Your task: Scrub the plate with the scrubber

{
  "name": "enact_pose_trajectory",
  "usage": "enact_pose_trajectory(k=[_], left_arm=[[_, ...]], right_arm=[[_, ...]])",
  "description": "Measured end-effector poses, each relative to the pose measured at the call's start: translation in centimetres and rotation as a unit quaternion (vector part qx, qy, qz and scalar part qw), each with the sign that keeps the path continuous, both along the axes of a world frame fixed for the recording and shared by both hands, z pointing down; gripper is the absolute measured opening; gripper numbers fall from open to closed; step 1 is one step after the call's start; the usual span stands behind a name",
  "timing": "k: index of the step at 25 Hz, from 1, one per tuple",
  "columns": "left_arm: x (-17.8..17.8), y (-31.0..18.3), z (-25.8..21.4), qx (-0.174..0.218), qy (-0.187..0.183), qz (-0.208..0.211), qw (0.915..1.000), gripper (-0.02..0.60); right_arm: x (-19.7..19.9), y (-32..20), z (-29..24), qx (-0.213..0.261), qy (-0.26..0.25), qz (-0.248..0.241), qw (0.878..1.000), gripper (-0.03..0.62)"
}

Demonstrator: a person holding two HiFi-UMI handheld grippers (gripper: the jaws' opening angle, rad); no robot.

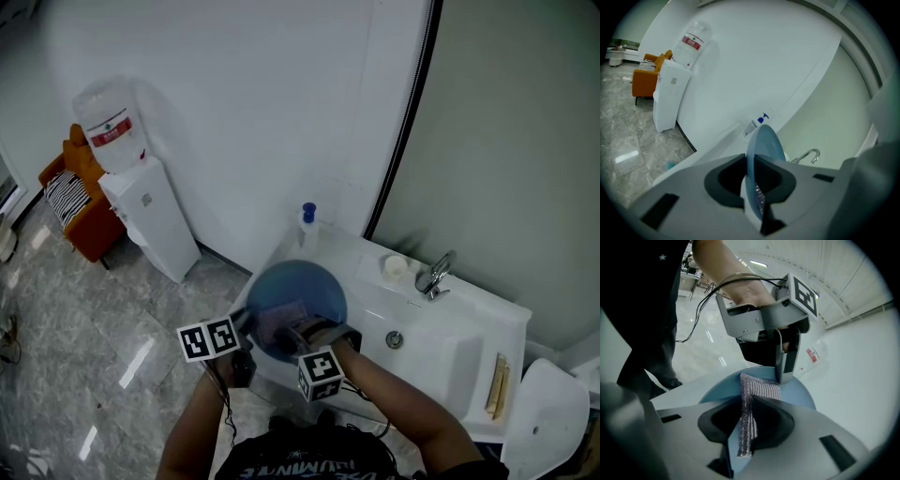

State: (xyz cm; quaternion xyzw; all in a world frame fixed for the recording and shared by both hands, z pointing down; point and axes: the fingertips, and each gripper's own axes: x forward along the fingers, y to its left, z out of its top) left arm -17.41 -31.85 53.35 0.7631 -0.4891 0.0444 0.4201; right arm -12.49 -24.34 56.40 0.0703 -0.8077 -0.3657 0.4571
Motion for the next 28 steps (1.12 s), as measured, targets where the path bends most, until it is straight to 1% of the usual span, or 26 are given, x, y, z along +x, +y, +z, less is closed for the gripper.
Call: enact_pose_trajectory(k=[2,7,10,13,16,20,23,28], left_arm=[[-0.1,-0.2,0.0,0.002,-0.001,0.000,1.0000,0.037],[-0.8,-0.5,0.2,0.003,0.002,-0.011,0.9999,0.040],[-1.2,-0.6,0.6,0.001,-0.003,-0.019,0.9998,0.038],[-1.4,-0.5,1.0,0.000,0.001,-0.026,0.9997,0.038],[-1.6,-0.4,1.2,-0.001,-0.001,-0.031,0.9995,0.038],[-1.4,0.2,1.1,0.002,-0.011,-0.026,0.9996,0.038],[-0.7,0.8,0.7,0.008,-0.002,-0.019,0.9998,0.038],[-0.2,1.3,-0.1,0.017,0.007,-0.012,0.9998,0.038]], right_arm=[[0.4,0.7,0.0,-0.008,0.009,-0.008,1.000,0.080],[1.5,2.5,0.6,-0.044,0.026,-0.021,0.998,0.079],[2.1,2.9,0.6,-0.045,0.026,-0.021,0.998,0.078],[2.5,2.4,-1.2,-0.027,0.000,-0.007,1.000,0.078],[2.7,0.5,-4.2,0.011,-0.039,0.019,0.999,0.078],[3.2,-3.0,-6.8,0.059,-0.063,0.060,0.994,0.078],[3.1,-4.9,-7.0,0.062,-0.067,0.078,0.993,0.078],[3.1,-6.6,-5.9,0.057,-0.056,0.096,0.992,0.078]])
